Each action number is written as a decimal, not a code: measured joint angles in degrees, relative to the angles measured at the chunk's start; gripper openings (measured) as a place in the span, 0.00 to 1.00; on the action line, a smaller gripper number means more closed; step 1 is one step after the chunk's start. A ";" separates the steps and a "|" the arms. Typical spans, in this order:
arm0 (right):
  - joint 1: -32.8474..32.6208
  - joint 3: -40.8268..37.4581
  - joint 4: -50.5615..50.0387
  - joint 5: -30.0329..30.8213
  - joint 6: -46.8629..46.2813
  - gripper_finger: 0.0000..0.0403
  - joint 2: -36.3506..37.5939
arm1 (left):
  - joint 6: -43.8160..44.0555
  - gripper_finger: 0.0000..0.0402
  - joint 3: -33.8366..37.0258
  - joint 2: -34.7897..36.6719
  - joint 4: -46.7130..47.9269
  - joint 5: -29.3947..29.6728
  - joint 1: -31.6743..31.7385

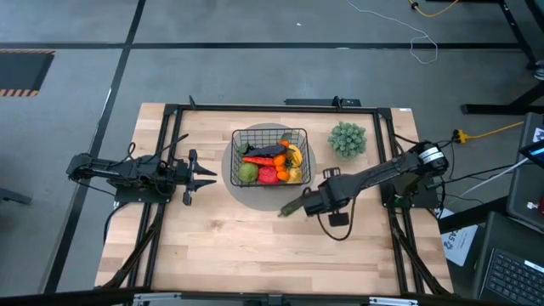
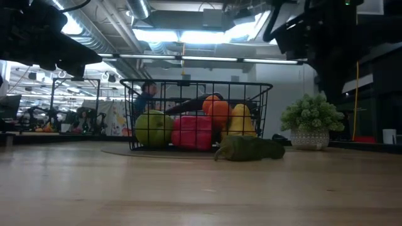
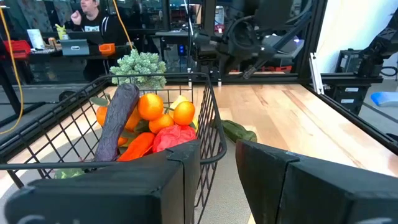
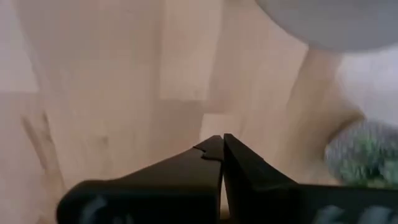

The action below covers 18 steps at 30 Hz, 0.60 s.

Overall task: Build produce basket
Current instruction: Put the green chili pepper into the black wire basket

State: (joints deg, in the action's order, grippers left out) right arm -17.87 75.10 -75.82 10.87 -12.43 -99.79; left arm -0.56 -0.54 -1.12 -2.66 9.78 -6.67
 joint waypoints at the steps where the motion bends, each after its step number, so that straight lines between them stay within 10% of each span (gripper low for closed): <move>1: 0.00 0.08 -1.01 0.07 -0.90 0.01 0.00 | 0.00 0.23 0.00 0.00 0.01 0.00 0.01; 18: 0.15 0.58 -4.96 2.75 -5.07 0.13 0.13 | -0.02 0.23 0.00 -0.01 0.01 0.00 0.01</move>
State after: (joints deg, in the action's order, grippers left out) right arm -17.72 75.68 -80.78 13.62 -17.50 -99.66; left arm -0.58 -0.54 -1.13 -2.64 9.78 -6.66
